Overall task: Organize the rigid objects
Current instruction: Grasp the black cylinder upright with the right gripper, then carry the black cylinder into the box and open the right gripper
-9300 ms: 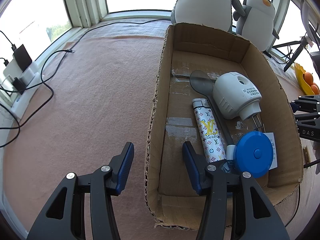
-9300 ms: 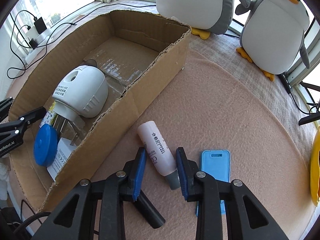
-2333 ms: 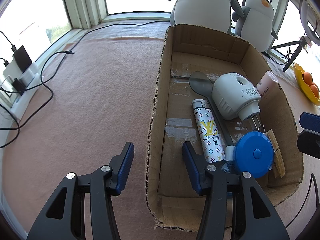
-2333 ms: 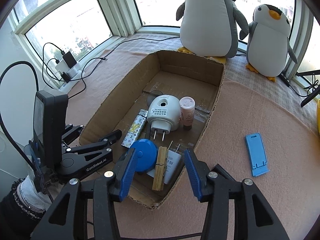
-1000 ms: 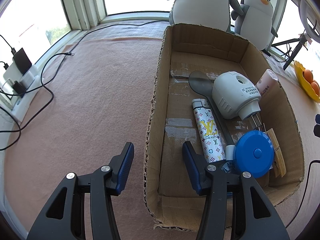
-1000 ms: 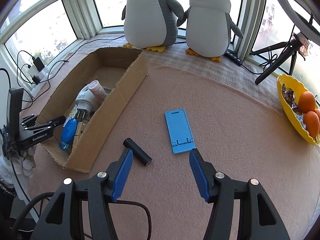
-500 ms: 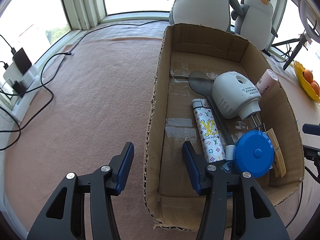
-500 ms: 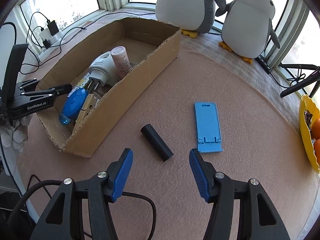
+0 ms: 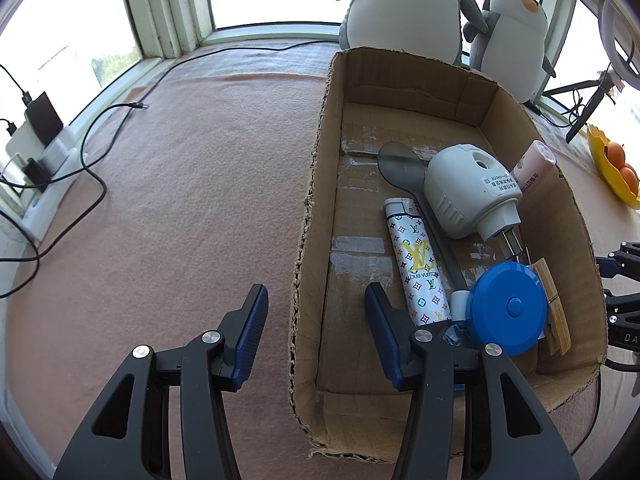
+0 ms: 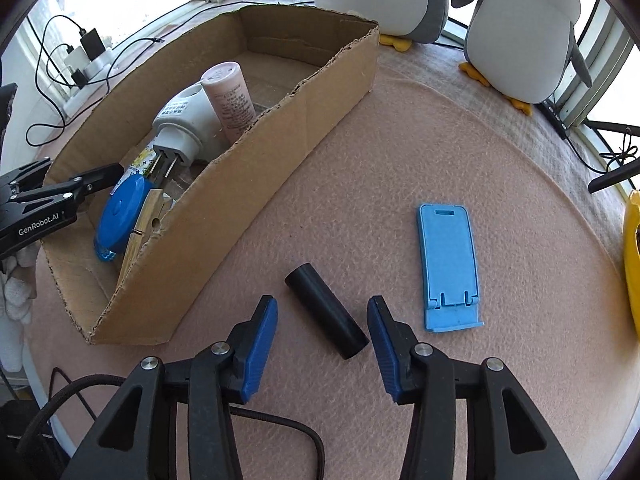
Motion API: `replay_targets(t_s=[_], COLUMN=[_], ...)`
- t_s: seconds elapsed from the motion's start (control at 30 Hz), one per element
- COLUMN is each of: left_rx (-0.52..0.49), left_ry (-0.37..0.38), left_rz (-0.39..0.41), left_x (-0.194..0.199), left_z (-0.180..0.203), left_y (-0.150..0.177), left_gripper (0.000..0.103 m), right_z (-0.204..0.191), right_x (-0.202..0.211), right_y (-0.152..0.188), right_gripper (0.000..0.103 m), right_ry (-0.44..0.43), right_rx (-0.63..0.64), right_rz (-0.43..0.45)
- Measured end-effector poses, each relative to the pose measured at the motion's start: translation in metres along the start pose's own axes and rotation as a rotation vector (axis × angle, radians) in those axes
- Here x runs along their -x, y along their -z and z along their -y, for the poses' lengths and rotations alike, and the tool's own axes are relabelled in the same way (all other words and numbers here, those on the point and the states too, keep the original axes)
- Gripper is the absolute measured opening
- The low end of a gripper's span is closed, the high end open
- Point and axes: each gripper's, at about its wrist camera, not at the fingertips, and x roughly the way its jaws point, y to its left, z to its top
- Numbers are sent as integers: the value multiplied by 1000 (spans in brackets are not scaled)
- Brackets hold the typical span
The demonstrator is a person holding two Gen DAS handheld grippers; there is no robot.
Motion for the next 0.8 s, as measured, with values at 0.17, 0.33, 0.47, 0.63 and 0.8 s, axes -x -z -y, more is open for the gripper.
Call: replay_targets(t_s=[0.17, 0.33, 0.47, 0.63, 0.8], left_rx=[0, -1, 0, -1, -6], left_ry=[0, 0, 0, -1, -2], left_rz=[0, 0, 1, 1, 2], left_x=[0, 0, 0, 0, 1], left_z=[0, 0, -1, -1, 0], left_y=[0, 0, 0, 0, 0], left_gripper=[51, 51, 51, 51, 51], right_z=[5, 7, 3, -2, -15], right_x=[3, 4, 5, 11, 26], right_y=[1, 4, 8, 12, 17], right_gripper=[26, 16, 15, 15, 15], right_ry=[-10, -5, 14, -1, 5], right_rx=[-40, -74, -103, -163, -157], right_rz=[10, 19, 30, 55, 91])
